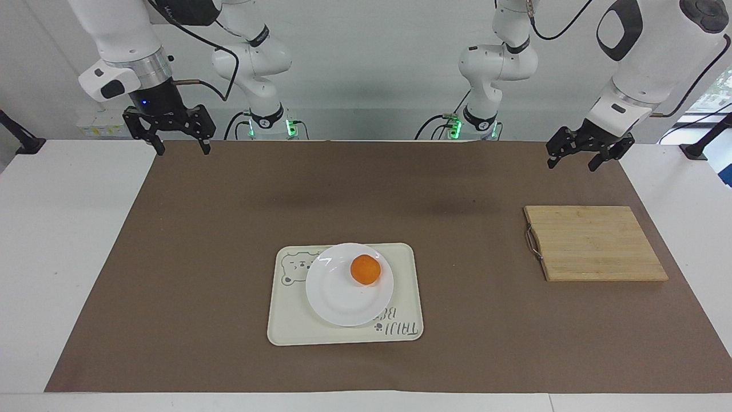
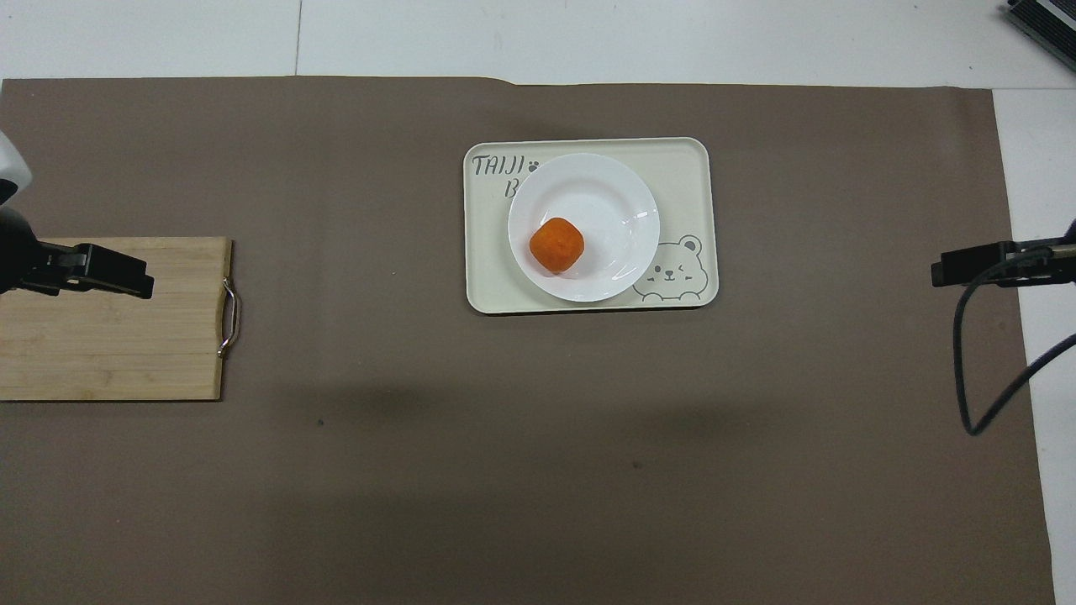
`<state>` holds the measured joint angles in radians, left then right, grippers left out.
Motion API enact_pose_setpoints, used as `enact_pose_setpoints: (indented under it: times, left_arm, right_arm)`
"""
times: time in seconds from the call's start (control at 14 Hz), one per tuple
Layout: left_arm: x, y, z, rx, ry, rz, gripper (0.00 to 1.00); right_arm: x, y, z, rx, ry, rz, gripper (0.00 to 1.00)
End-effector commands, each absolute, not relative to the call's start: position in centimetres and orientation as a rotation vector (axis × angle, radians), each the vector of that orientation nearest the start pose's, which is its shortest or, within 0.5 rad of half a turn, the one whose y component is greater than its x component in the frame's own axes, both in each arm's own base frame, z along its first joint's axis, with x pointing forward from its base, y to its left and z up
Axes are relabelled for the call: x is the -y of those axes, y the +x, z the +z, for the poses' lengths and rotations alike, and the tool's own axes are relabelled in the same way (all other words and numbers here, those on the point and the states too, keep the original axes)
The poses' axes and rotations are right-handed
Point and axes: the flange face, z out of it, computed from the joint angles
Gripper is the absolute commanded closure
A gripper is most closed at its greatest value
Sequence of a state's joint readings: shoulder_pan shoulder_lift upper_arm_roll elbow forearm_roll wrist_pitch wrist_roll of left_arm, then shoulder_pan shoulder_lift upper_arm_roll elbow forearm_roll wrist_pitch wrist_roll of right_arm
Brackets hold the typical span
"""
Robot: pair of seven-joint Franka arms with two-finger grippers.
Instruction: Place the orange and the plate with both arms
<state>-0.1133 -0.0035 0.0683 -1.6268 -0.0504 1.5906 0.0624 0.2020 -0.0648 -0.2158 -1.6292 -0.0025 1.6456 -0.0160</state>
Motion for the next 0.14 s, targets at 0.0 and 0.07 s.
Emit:
enact_pose_setpoints:
  times: [0.0, 0.07]
  left_arm:
    - [2.73, 55.47, 60.58, -0.174, -3.167, 0.07, 0.0]
    - [2.73, 55.47, 60.58, -0.174, -3.167, 0.07, 0.0]
  right_arm:
    - [1.44, 53.64, 64.11, 0.004, -3.155, -0.113, 0.0]
    - [1.37, 53.53, 64.03, 0.004, -3.154, -0.108, 0.0]
